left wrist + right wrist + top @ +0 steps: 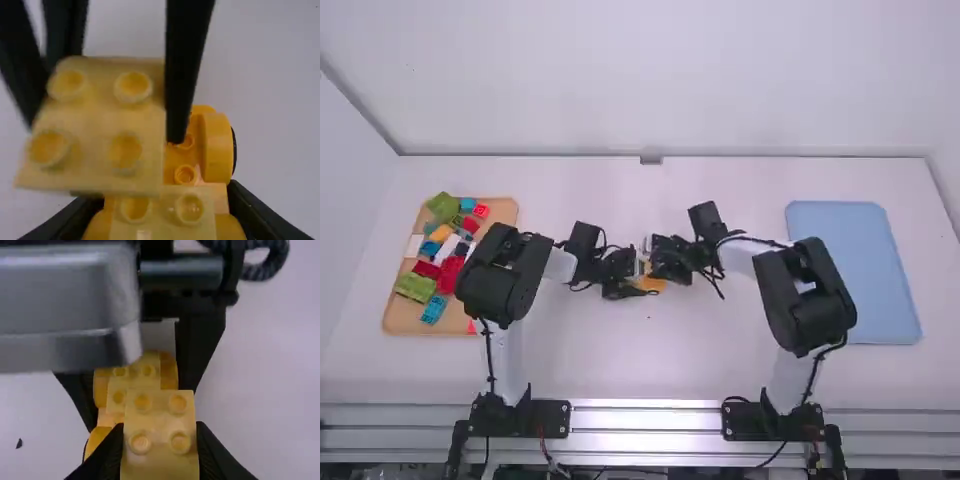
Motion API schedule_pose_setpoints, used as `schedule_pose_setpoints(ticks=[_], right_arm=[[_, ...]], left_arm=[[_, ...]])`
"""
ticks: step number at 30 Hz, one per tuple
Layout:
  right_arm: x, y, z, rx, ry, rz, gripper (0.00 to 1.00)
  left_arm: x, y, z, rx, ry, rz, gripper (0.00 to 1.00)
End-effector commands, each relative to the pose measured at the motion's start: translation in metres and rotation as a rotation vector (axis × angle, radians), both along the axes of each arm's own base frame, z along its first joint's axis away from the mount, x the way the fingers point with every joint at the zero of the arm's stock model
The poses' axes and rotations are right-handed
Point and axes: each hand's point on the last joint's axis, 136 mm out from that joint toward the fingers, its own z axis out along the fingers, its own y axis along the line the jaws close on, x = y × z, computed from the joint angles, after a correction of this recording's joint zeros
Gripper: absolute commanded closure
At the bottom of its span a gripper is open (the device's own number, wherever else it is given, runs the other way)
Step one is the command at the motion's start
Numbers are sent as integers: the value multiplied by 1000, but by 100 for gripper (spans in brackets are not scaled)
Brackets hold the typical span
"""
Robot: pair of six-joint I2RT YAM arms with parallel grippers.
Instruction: Assemble lego blocks to make yellow taxi
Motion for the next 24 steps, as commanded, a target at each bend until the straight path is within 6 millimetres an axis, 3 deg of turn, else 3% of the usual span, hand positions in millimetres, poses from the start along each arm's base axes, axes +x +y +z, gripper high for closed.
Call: schedule_pose_setpoints(ticks=[1, 24], right_arm=[[-5, -3, 3, 38, 35, -13, 78], [-21, -5, -19, -37, 66, -2, 81]], left_arm=[[-7, 3, -16, 32, 45, 8, 56], [-3, 2, -14, 23, 62, 33, 57]])
